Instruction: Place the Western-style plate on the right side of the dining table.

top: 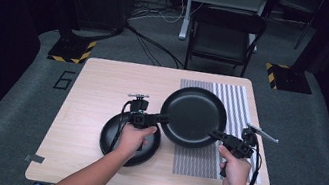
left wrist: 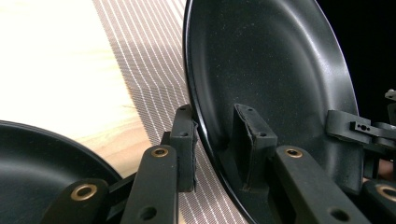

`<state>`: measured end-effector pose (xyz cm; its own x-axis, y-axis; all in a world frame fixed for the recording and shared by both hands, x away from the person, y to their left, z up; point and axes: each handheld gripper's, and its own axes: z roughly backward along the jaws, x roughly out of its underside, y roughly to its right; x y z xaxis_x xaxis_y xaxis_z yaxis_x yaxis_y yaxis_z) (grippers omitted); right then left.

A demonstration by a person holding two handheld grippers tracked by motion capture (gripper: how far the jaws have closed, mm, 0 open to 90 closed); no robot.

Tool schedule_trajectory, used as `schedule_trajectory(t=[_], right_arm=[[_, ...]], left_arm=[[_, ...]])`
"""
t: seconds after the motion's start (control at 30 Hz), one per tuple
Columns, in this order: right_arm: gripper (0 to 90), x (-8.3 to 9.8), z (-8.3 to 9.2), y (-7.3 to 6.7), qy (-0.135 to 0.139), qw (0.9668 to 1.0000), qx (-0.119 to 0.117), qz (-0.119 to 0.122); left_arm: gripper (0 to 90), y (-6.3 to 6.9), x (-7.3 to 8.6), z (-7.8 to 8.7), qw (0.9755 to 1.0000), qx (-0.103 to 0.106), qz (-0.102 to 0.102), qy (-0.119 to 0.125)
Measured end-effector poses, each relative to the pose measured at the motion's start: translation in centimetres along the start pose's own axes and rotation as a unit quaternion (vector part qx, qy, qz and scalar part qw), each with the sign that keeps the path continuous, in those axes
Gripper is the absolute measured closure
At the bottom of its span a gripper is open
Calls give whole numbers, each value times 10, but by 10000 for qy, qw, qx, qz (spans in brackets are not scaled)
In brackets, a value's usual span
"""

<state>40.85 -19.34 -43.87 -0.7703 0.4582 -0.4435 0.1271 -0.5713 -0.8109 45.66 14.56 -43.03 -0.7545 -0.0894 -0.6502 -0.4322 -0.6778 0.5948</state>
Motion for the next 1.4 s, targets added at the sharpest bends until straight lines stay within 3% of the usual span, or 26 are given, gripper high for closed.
schedule_trajectory(t=[0.6,1.07,1.2,1.23,1.4], right_arm=[[776,-5,11,25,5,9998,102,-184],[779,-14,13,51,58,9993,183,-318],[781,-18,11,62,93,9989,171,-422],[781,-18,11,62,102,9982,175,-561],[781,-22,11,73,194,9981,241,-529]], left_arm=[[707,7,1,-30,9998,-27,47,-200],[709,6,2,-64,9987,-96,266,-431],[708,7,1,-73,9983,-132,299,-482],[708,7,0,-76,9982,-141,297,-501],[708,6,-1,-88,9975,-159,370,-578]])
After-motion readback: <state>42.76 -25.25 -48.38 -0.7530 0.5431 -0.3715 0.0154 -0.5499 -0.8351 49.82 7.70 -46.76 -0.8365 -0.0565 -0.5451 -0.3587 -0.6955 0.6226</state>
